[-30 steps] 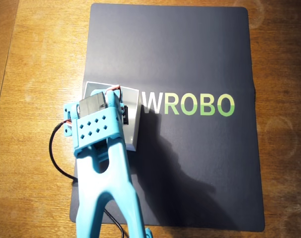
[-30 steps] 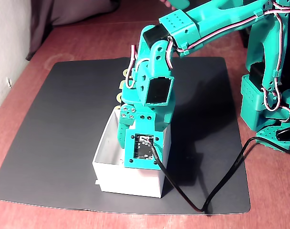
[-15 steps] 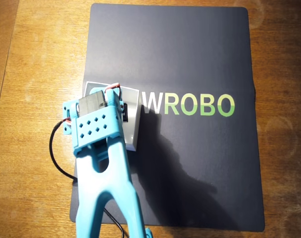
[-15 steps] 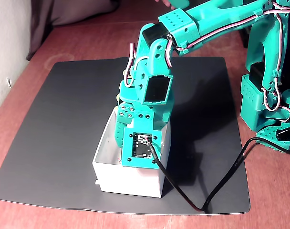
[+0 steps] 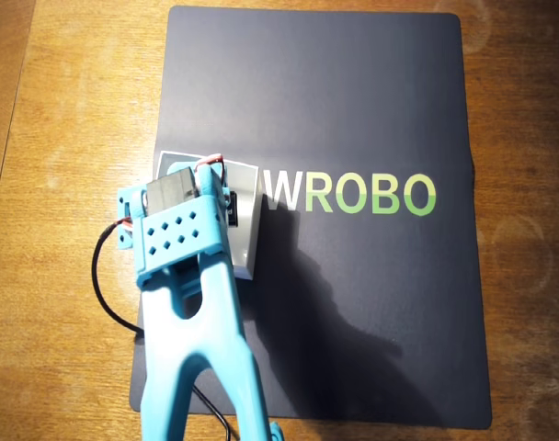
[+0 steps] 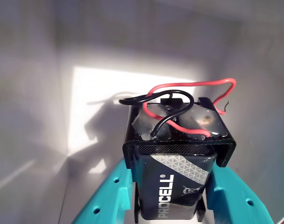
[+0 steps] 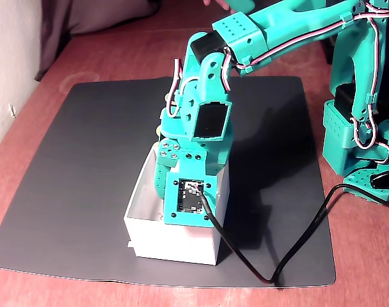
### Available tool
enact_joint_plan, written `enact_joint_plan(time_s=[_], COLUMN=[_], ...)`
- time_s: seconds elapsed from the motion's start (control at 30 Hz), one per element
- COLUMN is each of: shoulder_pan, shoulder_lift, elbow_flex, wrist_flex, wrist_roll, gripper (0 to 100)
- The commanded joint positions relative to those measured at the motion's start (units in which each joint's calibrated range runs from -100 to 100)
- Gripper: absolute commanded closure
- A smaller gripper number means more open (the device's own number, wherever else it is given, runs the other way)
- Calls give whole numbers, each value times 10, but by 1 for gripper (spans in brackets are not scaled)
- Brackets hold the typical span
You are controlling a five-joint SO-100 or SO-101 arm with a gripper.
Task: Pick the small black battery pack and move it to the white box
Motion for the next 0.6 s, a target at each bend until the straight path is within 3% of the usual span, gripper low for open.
enact_joint_plan(time_s=[0.0, 0.1, 0.57], shoulder_pan=[-4, -4, 2], shoulder_lift=[-3, -3, -24], elbow_flex=[-28, -25, -39], wrist_flex=[-4, -4, 12], wrist_roll=[2, 2, 1], gripper=[85, 80, 80])
